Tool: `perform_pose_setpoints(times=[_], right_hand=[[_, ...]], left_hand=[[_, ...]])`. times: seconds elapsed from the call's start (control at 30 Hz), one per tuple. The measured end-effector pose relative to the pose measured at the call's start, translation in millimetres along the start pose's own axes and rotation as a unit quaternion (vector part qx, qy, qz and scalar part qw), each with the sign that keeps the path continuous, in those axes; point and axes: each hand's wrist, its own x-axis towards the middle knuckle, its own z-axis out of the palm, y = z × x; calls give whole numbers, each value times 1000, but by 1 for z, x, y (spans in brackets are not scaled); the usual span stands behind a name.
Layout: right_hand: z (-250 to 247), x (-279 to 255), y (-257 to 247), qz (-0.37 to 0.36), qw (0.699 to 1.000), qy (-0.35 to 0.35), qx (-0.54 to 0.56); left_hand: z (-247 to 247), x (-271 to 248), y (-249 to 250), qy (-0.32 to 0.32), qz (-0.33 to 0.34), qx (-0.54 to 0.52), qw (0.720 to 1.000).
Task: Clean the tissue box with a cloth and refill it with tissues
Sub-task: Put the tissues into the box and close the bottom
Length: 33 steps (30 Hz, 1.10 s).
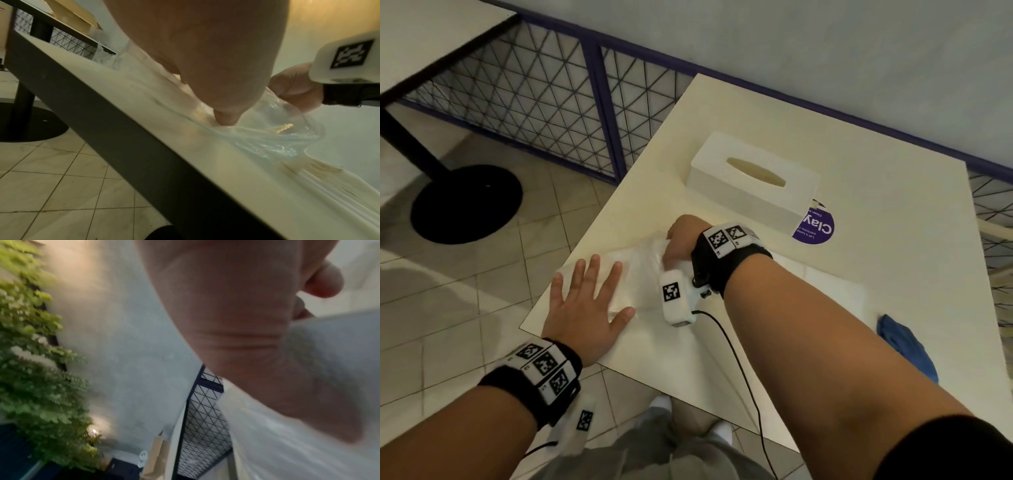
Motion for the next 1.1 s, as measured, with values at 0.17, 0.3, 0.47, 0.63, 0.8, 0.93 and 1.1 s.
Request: perform_pose_setpoints(times=[0.17,0.3,0.47,0.63,0.8,0.93,1.1], right_hand=[[-75,-112,-20,-13,975,122,184],[-107,-162,-9,-80,946,232,209],[-132,-224,17,-145,927,334,93],[-130,-262,54,-114,915,367,124],[-103,-282,92,-98,888,327,307],[-58,-289,128,-83,794,293,526],[10,-293,161,-20,737,275,618]], left_hand=[[-9,4,6,-21,-35,-13,999],[-19,19,15,-54,-89,-17,994],[-31,46,33,-132,-150,-55,978],[-55,54,61,-110,-152,-120,975],[-93,30,105,-13,25,-546,838],[-102,25,127,-162,-20,-695,700],[-80,22,135,-156,112,-655,731]])
